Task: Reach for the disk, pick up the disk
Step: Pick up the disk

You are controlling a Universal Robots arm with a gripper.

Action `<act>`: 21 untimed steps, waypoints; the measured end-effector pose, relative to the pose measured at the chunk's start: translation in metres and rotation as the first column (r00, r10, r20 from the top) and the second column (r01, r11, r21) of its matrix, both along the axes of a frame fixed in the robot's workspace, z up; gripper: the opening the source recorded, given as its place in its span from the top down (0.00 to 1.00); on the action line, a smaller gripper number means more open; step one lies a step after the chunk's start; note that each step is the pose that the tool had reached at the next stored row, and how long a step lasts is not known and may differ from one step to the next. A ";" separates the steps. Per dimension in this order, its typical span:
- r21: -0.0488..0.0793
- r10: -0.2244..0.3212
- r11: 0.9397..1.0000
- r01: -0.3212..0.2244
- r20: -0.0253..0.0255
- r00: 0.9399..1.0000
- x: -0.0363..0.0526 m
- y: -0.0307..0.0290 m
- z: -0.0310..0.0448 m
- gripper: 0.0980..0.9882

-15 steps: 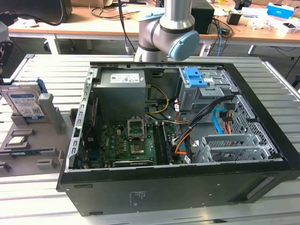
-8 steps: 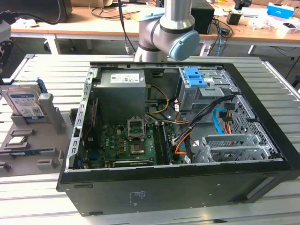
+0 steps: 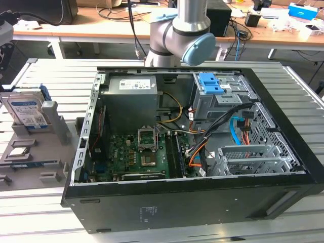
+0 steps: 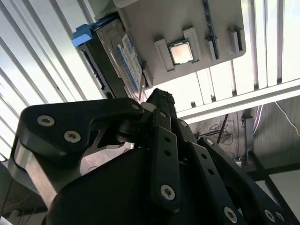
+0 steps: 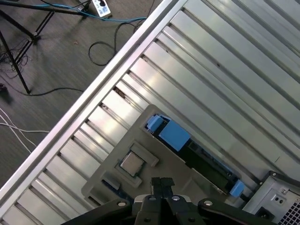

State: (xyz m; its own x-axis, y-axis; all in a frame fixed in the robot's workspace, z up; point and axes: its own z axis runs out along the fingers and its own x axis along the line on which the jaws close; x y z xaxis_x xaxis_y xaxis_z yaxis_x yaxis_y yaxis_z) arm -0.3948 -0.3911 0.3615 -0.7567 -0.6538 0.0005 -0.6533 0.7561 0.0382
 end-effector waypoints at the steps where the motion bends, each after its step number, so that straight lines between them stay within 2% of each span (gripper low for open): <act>1: 0.000 0.010 1.000 -0.010 0.000 1.000 0.0000 0.0000 0.0000 0.99; 14: 0.000 0.092 0.996 -0.092 0.000 0.996 0.0000 0.0000 0.0000 0.99; 21: 0.000 0.156 0.988 -0.156 0.000 0.988 0.0000 0.0000 0.0000 0.99</act>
